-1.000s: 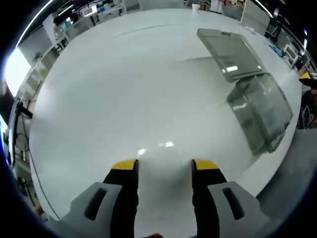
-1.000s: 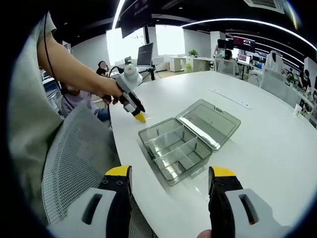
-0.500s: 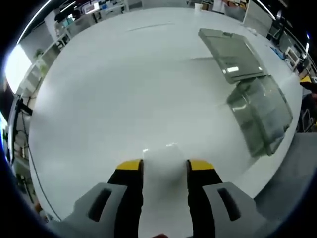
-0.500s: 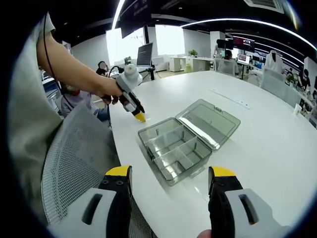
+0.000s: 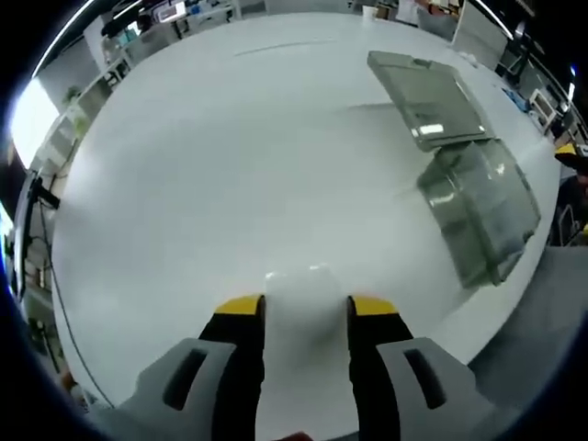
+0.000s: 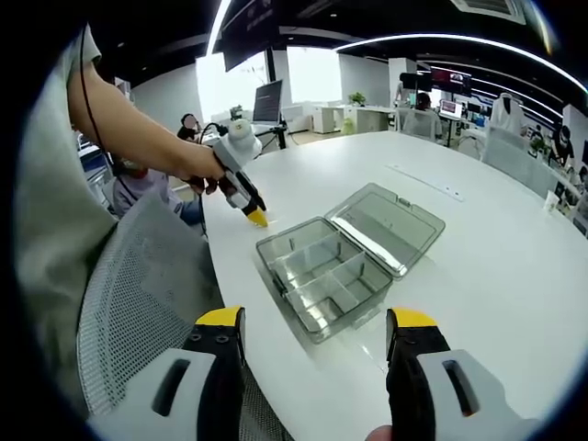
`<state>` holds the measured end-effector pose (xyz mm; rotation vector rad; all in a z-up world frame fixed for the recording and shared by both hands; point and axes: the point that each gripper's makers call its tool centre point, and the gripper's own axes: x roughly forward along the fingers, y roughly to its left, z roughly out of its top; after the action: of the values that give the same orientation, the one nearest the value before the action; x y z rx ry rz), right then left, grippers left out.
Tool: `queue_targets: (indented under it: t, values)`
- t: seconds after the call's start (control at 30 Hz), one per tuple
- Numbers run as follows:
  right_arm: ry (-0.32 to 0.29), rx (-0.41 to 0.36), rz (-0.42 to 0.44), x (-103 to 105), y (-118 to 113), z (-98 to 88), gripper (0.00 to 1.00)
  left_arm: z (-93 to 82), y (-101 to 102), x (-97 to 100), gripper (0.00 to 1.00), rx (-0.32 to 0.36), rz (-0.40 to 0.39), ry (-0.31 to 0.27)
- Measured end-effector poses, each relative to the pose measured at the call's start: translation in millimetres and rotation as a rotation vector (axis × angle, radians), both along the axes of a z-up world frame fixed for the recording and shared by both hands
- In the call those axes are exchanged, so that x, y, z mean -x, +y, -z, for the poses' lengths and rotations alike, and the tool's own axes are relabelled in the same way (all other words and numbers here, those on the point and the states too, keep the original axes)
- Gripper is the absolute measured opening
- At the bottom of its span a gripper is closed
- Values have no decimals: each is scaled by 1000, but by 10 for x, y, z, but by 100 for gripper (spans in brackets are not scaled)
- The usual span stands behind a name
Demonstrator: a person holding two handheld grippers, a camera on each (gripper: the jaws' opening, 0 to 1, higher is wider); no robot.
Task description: Insert the divider into the dual guide fixture by aligning both edges with the guide slots and pushing it downward to the bottom, including one-sided entry, uneven engagement, binding, and posture correction.
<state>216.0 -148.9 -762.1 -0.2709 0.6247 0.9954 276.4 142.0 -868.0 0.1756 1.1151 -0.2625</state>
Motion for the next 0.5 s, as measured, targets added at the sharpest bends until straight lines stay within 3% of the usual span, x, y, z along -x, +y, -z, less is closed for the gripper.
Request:
queue_targets:
  t: [0.3, 0.5]
  values:
    - [0, -3, -4, 4, 19, -8, 59, 0, 22, -2, 30, -19, 5, 34]
    - [-2, -8, -4, -10, 32, -9, 58, 7, 25, -1, 29, -53, 31, 135]
